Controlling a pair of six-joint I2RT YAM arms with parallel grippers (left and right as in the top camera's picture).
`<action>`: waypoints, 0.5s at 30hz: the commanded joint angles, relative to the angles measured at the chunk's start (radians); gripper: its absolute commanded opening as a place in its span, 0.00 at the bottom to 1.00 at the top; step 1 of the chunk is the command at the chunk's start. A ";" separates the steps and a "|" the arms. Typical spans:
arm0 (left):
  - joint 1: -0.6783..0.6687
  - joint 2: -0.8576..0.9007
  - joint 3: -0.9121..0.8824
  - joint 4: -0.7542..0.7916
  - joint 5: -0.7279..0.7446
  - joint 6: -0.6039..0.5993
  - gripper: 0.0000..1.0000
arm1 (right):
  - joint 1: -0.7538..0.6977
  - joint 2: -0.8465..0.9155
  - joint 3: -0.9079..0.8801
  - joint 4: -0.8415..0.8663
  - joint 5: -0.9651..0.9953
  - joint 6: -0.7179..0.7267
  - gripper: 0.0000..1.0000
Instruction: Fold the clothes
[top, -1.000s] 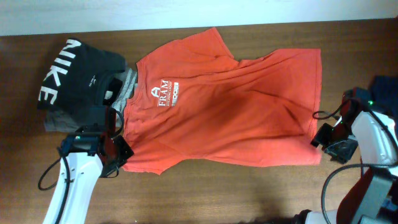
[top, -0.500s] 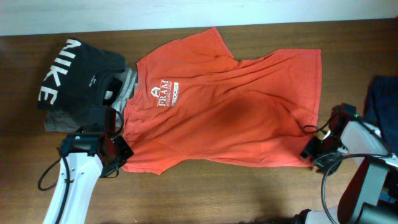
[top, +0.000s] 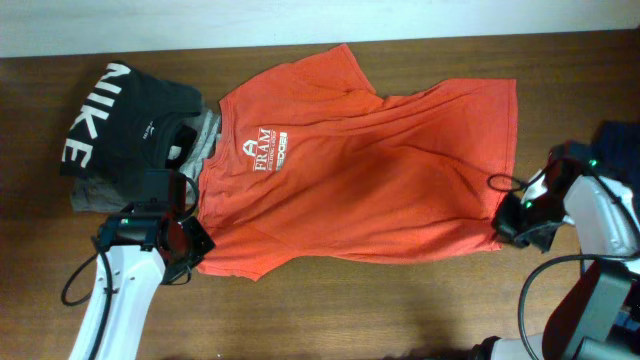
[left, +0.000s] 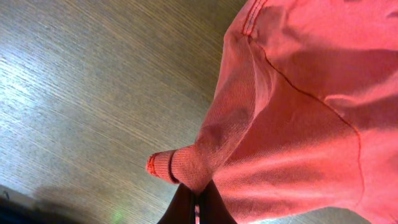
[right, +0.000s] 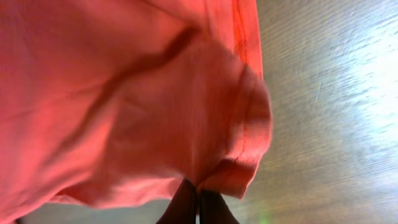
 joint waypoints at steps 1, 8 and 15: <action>0.004 -0.008 0.012 -0.001 -0.011 0.001 0.00 | 0.005 -0.008 0.050 -0.011 -0.018 -0.031 0.04; 0.004 -0.008 0.012 0.002 -0.011 0.001 0.00 | 0.005 -0.004 0.045 0.121 -0.072 -0.016 0.04; 0.004 -0.008 0.012 0.002 -0.011 0.001 0.00 | 0.005 0.000 0.045 0.188 -0.122 0.006 0.04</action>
